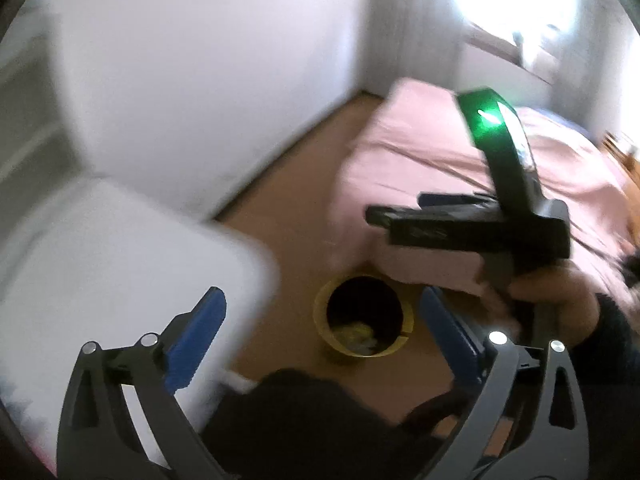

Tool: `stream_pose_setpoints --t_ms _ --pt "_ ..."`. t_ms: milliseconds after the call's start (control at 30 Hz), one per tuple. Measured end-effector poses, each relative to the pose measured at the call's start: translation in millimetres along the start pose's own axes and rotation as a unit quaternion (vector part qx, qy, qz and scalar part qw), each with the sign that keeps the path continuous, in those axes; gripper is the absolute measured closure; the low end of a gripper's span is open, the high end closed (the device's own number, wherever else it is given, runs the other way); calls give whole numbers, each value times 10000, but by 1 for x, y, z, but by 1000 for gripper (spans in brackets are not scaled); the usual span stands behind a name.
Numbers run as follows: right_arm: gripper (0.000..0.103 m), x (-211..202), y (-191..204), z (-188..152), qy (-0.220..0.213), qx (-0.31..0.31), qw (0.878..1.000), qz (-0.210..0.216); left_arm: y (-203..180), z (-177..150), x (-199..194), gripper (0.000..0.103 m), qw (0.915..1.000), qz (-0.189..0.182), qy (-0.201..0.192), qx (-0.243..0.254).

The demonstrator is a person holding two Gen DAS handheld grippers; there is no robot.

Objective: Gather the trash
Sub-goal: 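Move both tools back over the desk toward the red lid and ring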

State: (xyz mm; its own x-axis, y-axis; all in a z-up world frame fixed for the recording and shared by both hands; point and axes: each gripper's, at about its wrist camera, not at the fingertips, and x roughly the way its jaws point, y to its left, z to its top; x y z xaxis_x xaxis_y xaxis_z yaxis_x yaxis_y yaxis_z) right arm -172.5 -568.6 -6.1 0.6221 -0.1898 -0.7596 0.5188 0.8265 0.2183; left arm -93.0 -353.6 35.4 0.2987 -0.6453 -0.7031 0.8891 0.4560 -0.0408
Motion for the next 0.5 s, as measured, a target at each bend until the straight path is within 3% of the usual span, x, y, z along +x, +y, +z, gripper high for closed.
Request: stream_pose_setpoints --t_ms 67,167,233,333,400,500 --pt "23 -3 51 -1 83 -476 9978 462 38 -16 -34 7 9983 496 -109 -297" --pt "23 -1 135 -12 349 -1285 9839 1189 103 -54 -83 7 9877 1240 -109 -941" --pt "23 2 192 -25 552 -1859 9683 1574 141 -82 -110 7 9758 1704 -70 -1370" --pt "23 7 263 -49 735 -2579 9449 1876 189 -129 -149 7 9484 2392 9 -2080" --pt "23 10 298 -65 858 -2893 9309 2056 214 -163 -175 7 9298 2619 -48 -2586" --pt "23 18 326 -83 966 -3199 9196 2064 233 -198 -197 7 9122 2720 -104 -3062"
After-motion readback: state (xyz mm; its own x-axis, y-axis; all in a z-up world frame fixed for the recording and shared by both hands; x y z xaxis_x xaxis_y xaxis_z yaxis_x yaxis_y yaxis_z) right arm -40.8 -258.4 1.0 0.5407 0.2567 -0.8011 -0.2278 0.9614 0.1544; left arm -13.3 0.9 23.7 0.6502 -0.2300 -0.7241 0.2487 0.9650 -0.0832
